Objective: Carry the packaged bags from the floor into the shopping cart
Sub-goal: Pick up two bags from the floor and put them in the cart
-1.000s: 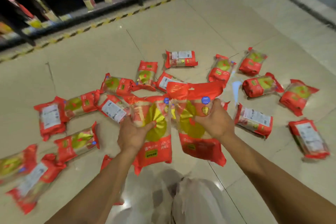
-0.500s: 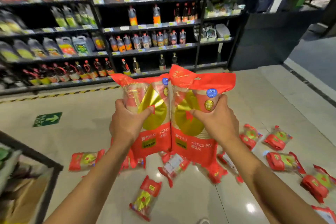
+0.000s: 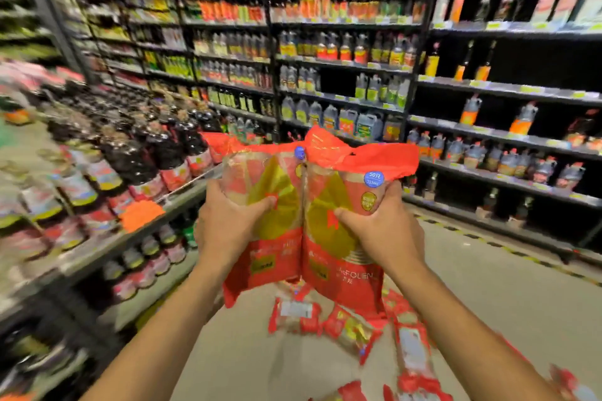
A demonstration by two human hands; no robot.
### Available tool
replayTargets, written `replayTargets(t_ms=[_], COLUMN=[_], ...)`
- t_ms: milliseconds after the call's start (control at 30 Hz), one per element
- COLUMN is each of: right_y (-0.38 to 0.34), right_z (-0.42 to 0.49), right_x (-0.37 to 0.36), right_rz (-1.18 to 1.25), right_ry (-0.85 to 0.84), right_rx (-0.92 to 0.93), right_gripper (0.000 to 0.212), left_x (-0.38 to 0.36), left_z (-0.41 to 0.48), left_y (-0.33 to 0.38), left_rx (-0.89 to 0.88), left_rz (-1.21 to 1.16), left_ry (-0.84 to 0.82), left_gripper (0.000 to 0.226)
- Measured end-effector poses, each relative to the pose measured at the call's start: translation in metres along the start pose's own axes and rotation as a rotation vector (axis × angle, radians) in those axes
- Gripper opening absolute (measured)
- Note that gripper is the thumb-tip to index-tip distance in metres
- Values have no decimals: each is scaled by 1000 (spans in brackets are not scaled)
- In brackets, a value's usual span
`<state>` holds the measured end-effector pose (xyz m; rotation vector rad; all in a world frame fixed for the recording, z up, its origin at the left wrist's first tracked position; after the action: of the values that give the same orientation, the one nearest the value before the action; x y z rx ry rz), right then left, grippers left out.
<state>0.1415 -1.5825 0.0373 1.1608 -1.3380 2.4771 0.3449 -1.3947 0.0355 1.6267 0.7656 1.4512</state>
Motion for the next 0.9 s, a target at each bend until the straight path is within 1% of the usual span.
replayTargets(t_ms=[67,167,233,467,600,667,767,900], right_y=[-22,-51,-68,-118,-156,-176,-206,-251], right_z=[4,1,-6,-52,-98,-123,-162,-215], right_x=[-15,-32,-39,-67,-83,-91,-103,-119], right_rz=[45,99,131,229,300,346,392,419], right_ry=[-61,-176,-244,-465,-598,-661,-764,-869], right_rx=[79,182,253,468,580,635,711,830], right_gripper=[83,69,66,76,74,74,73,77], left_x=[33,77,102,181,225,249,284,329], left_z=[-4,-21,-39,-126,-185,-214,-255,-307], left_y=[-12,-32,-45,-92,-120,-133,-150,-175], left_rx=[33,100,148,301,372,408,488,571], left_rz=[7,-12,-27,-42,-42,-39,-14,-1], left_ry=[92,219,288,571,735,816,925,1051], left_gripper=[88,90,87,90,74,69,68,68])
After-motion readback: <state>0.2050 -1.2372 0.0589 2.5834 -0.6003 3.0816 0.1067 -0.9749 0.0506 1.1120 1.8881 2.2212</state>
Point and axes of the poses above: each hand's wrist, its own z-axis towards the middle knuckle, its own x-axis out of the back of the hand, y = z × x, the point moved 7 cm from there along z, towards the middle knuckle, and after that the axes turned 14 degrees about x, right-handed, at the moved point
